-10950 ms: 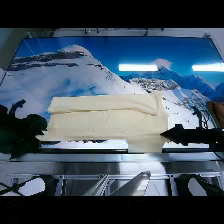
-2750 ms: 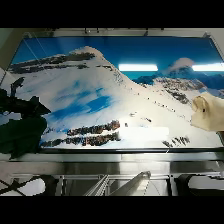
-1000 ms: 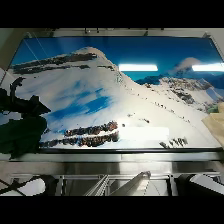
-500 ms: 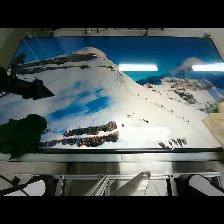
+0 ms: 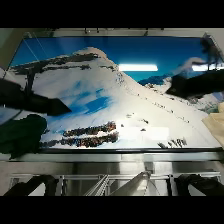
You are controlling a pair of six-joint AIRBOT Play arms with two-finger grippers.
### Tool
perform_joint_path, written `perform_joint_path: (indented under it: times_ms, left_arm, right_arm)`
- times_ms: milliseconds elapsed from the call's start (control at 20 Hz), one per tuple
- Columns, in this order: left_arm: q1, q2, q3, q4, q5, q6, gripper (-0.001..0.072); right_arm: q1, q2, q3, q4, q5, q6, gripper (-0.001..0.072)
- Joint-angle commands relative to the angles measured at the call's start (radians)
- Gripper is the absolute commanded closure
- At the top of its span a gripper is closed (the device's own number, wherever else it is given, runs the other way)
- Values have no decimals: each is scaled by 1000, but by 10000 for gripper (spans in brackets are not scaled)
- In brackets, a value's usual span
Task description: Fold the shirts.
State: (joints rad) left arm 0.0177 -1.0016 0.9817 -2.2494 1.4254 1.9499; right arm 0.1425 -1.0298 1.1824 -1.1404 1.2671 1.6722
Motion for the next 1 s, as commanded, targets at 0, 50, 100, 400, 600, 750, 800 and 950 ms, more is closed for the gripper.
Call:
perform_joint_path:
  times_ms: [0, 50, 100, 400, 600, 750, 800, 950]
  left_arm:
    - [-26, 216, -240, -3, -27, -28, 690]
    - [-26, 260, -286, -3, -27, -33, 690]
    - [-26, 301, -327, -3, -27, -33, 690]
    - [-26, 446, -428, -3, -37, -50, 689]
    - [-26, 472, -428, -2, -38, -51, 691]
    - [-26, 471, -428, -2, -39, -50, 692]
    - [-26, 471, -428, -2, -40, -50, 692]
    - [-26, 471, -428, -2, -42, -50, 692]
  right_arm:
    - [322, 138, -224, -22, -246, -54, 689]
    - [375, 175, -298, -31, -310, -53, 689]
    - [407, 204, -362, -29, -372, -53, 690]
    - [406, 217, -410, -22, -404, -52, 689]
    - [406, 217, -410, -10, -384, -42, 688]
    - [406, 217, -410, -10, -384, -42, 688]
    - [406, 217, -410, -10, -384, -42, 688]
    - [406, 217, -410, -10, -384, -42, 688]
